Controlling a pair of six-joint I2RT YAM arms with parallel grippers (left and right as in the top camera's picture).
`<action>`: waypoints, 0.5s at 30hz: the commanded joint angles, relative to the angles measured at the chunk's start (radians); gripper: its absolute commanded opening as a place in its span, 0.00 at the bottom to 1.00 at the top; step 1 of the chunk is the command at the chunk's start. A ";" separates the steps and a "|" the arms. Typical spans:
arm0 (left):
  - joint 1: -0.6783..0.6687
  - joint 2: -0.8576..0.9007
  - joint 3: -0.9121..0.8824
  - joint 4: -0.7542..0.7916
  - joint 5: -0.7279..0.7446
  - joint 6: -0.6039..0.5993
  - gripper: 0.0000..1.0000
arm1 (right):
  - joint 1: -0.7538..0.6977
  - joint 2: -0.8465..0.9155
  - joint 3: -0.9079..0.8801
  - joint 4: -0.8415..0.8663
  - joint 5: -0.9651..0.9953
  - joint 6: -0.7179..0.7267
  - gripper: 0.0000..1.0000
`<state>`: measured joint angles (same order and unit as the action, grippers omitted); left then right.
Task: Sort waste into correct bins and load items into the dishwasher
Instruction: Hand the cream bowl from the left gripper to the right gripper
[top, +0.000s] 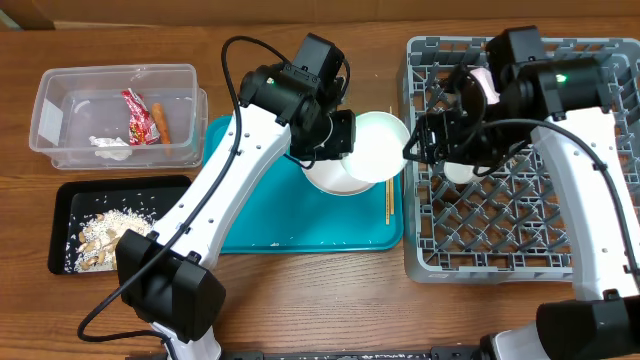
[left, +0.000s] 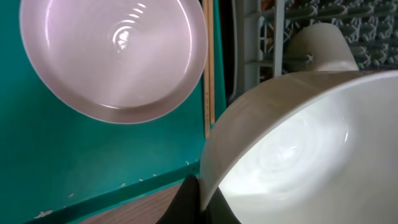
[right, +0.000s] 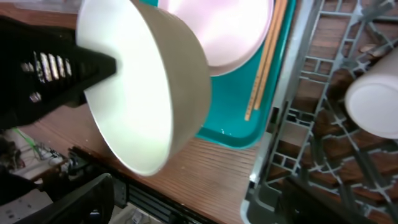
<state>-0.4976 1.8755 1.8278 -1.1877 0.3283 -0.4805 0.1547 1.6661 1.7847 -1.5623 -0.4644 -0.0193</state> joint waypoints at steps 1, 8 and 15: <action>-0.007 -0.017 0.027 -0.010 0.093 -0.014 0.04 | 0.034 -0.004 -0.017 0.029 -0.008 -0.003 0.86; -0.033 -0.017 0.027 -0.032 0.097 -0.014 0.04 | 0.055 -0.003 -0.079 0.133 0.079 0.057 0.68; -0.045 -0.017 0.027 -0.034 0.111 -0.014 0.04 | 0.055 -0.003 -0.079 0.158 0.079 0.057 0.29</action>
<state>-0.5358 1.8755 1.8278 -1.2194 0.4160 -0.4805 0.2085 1.6661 1.7073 -1.4113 -0.3908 0.0330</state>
